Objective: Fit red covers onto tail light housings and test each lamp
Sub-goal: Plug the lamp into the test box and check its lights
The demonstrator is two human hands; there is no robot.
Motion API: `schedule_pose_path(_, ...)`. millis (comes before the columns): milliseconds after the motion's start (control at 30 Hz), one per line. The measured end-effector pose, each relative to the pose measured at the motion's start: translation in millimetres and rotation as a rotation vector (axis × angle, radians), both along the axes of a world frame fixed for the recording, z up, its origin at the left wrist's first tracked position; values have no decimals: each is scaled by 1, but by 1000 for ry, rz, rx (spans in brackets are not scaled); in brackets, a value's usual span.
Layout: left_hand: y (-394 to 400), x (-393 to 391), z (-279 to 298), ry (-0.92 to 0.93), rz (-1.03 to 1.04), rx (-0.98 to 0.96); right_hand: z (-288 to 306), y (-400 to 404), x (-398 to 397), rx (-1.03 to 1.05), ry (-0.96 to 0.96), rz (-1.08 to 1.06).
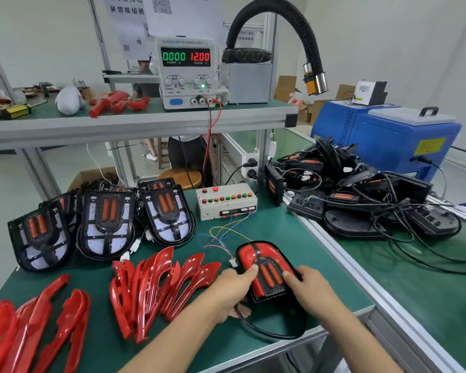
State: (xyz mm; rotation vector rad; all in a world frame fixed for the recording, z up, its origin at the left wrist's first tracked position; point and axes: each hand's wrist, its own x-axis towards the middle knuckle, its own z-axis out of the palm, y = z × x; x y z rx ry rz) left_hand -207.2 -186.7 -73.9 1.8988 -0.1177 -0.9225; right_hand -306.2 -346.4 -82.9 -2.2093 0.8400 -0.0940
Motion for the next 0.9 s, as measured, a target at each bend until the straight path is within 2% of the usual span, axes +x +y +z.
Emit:
schedule_pose_path(100, -5, -12, -13, -49, 146, -151, -3, 7, -11, 96, -81, -34)
schedule_pose_path(200, -5, -22, -22, -126, 208, -281, -7, 10, -27, 253, -185, -103)
schedule_pose_path(333, -2, -33, -10, -202, 272, -492, -1, 15, -50, 705, -341, -132)
schedule_pose_path(467, -6, -41, 16, -144, 209, -635, 13, 15, -74, 931, -477, -23)
schedule_pose_path(567, -21, -49, 25, -60, 139, -696, 20, 17, -89, 1040, -630, -99)
schedule_pose_path(667, -42, -61, 27, -12, 101, -719, 23, 18, -101, 1057, -755, -130)
schedule_pose_path(733, -59, -70, 29, 24, -8, -690, 27, 13, -111, 1008, -829, -217)
schedule_pose_path(833, -96, -81, 30, -5, -203, -494, 25, -8, -126, 987, -977, -446)
schedule_pose_path(900, -130, -90, 31, -50, -244, -373, 21, -24, -134, 1048, -1091, -614)
